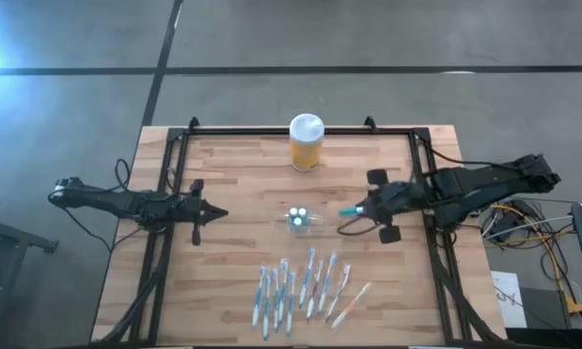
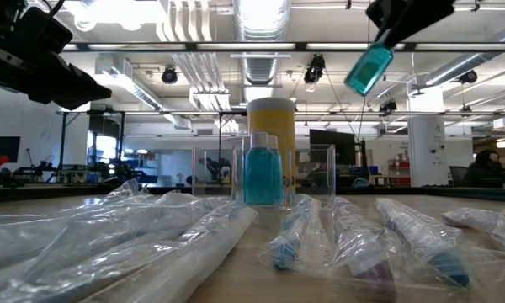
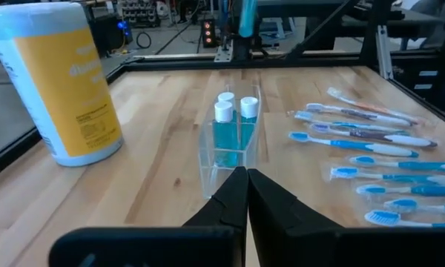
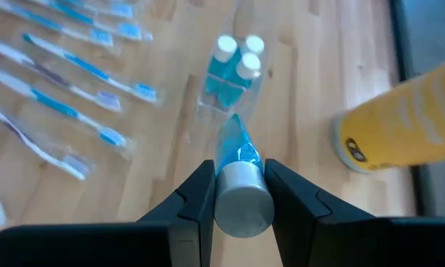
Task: Pick & Place toothbrushing station
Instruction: Put the blue mouthwash into the transparent organizer
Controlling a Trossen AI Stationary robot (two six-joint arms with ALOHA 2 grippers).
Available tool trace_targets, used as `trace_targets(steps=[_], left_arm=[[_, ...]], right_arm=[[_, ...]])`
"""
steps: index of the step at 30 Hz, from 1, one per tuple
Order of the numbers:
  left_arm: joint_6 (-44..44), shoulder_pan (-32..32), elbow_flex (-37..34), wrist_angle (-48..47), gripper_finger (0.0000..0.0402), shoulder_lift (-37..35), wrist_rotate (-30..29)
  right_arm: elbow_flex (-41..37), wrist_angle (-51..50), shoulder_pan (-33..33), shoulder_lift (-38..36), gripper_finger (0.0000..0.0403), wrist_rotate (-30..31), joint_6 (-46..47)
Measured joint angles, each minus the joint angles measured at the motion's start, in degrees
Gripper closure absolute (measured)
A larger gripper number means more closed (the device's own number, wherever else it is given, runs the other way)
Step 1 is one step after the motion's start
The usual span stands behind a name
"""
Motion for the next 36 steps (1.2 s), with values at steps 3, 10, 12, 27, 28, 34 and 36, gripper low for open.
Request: trace_targets(steps=[3, 10, 12, 27, 28, 34, 36], left_arm=[[0.0, 0.0, 0.0, 0.1, 0.0388, 0.0, -3.2], [-0.2, 0.0, 0.0, 0.4, 0.0388, 0.0, -10.6], [-0.5, 0.0, 0.0, 0.4, 0.0388, 0.0, -10.6], [-1.9, 0.0, 0.0, 0.0, 0.0388, 0.0, -10.3], [-1.9, 0.0, 0.0, 0.0, 0.0388, 0.0, -10.3], [-2.3, 0.0, 0.0, -1.2, 0.0388, 0.0, -10.3], [-3.1, 0.0, 0.0, -1.4, 0.0388, 0.0, -10.1]], right_arm=[[4.3, -0.3, -2.2, 4.4, 0.0314, -2.6, 0.1], [21.0, -12.5, -4.7, 20.9, 0.0314, -4.8, -7.5], [26.3, -16.2, -5.7, 25.9, 0.0314, -5.6, -9.0], [55.0, -31.4, -7.3, 50.5, 0.0314, -7.9, -24.0], [56.4, -31.9, -7.3, 51.1, 0.0314, -8.3, -24.4], [61.5, -34.3, -7.3, 56.2, 0.0314, -9.4, -28.4], [62.7, -36.5, -7.5, 57.8, 0.0314, -9.8, -29.0]])
